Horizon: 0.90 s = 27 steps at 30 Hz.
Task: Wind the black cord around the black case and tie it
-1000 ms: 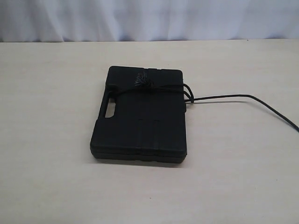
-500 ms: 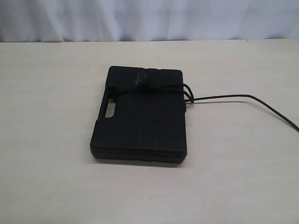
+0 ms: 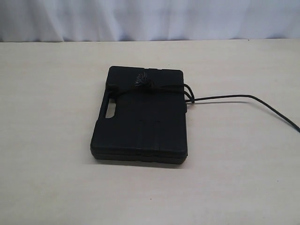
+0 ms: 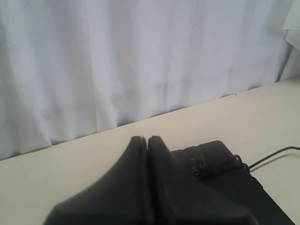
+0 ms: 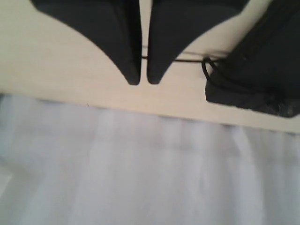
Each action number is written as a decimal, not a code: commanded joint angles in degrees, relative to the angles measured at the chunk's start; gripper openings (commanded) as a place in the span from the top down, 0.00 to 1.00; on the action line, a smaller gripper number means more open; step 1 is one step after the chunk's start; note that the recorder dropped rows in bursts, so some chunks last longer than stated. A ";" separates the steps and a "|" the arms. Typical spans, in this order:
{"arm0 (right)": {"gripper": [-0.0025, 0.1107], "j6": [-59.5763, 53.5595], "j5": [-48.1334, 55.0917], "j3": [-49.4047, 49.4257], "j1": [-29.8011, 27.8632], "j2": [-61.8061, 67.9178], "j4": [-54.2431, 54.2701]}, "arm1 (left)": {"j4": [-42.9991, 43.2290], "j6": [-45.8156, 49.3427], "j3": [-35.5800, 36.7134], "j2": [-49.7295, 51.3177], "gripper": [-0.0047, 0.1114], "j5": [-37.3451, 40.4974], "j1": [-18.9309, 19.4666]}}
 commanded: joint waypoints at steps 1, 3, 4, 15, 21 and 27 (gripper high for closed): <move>0.94 0.60 8.04 0.31 -3.40 -0.31 0.67 | -0.02 -0.13 -0.02 -0.35 0.96 -0.95 -0.07; 0.94 0.35 8.24 0.31 -3.40 -0.31 0.25 | -0.02 -0.13 -0.02 -0.35 0.96 -0.95 -0.07; 0.94 0.34 8.54 0.31 -3.40 -0.31 0.25 | -0.02 -0.13 -0.02 -0.35 0.96 -0.95 -0.07; 0.94 0.48 12.74 0.31 -3.15 -0.31 0.66 | -0.02 -0.13 -0.02 -0.35 0.96 -1.03 -0.07; 0.94 0.34 12.74 0.31 -3.17 -0.31 0.66 | -0.02 -0.13 -0.02 -0.35 0.96 -1.03 -0.07; 0.94 0.34 12.74 0.31 -3.17 -0.31 0.66 | -0.02 -0.13 -0.02 -0.35 0.96 -1.03 -0.07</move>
